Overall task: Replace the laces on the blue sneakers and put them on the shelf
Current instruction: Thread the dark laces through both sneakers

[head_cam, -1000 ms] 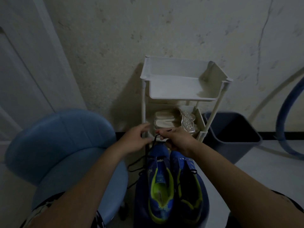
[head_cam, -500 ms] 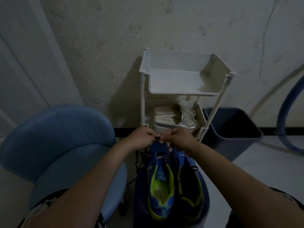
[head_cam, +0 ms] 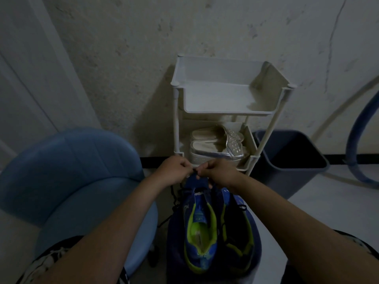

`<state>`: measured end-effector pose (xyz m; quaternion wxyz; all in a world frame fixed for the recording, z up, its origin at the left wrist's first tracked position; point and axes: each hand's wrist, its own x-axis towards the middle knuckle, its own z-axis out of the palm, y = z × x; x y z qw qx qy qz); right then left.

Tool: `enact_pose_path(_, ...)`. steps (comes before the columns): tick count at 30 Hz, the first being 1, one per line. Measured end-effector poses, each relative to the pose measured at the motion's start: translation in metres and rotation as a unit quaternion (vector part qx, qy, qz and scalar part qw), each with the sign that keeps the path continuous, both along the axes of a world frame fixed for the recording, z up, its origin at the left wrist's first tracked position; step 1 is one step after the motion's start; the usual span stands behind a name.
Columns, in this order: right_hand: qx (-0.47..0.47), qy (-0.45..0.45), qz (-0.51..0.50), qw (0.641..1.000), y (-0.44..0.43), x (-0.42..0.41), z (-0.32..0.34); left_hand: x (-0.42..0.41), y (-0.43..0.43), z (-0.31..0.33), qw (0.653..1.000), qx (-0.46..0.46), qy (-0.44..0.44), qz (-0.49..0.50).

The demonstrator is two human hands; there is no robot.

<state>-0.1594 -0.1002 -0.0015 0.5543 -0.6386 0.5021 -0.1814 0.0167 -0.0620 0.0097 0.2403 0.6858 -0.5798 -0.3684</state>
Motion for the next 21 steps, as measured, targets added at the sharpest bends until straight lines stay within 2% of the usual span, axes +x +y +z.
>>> enact_pose_path(2,-0.014,0.031,-0.007,0.999,0.000,0.000,-0.002,0.000,0.000,-0.002,1.000,-0.013,-0.011,-0.001)
enact_pose_path(4,-0.076,0.141,0.016,0.987,0.000,-0.001,-0.002,0.000,0.002,-0.007,1.000,-0.011,-0.012,0.005)
enact_pose_path(5,-0.113,0.225,0.047,0.967,0.002,-0.002,-0.002,-0.001,0.003,-0.011,1.000,-0.008,-0.014,0.009)
enact_pose_path(7,-0.160,0.383,0.103,0.904,0.012,-0.001,-0.003,-0.003,0.006,-0.020,1.000,0.003,-0.019,0.011)
enact_pose_path(9,-0.171,0.446,0.119,0.871,0.019,0.001,-0.007,-0.007,0.008,-0.027,1.000,0.019,-0.024,0.005)
enact_pose_path(11,-0.162,0.446,0.114,0.873,0.020,0.003,-0.013,-0.009,0.008,-0.033,0.999,0.036,-0.024,0.002)
enact_pose_path(14,-0.130,0.404,0.088,0.901,0.012,0.002,-0.022,-0.012,0.010,-0.040,0.999,0.039,-0.028,0.002)
enact_pose_path(21,-0.069,0.347,0.041,0.934,0.000,-0.006,-0.033,-0.029,0.021,-0.065,1.000,-0.014,-0.022,0.015)
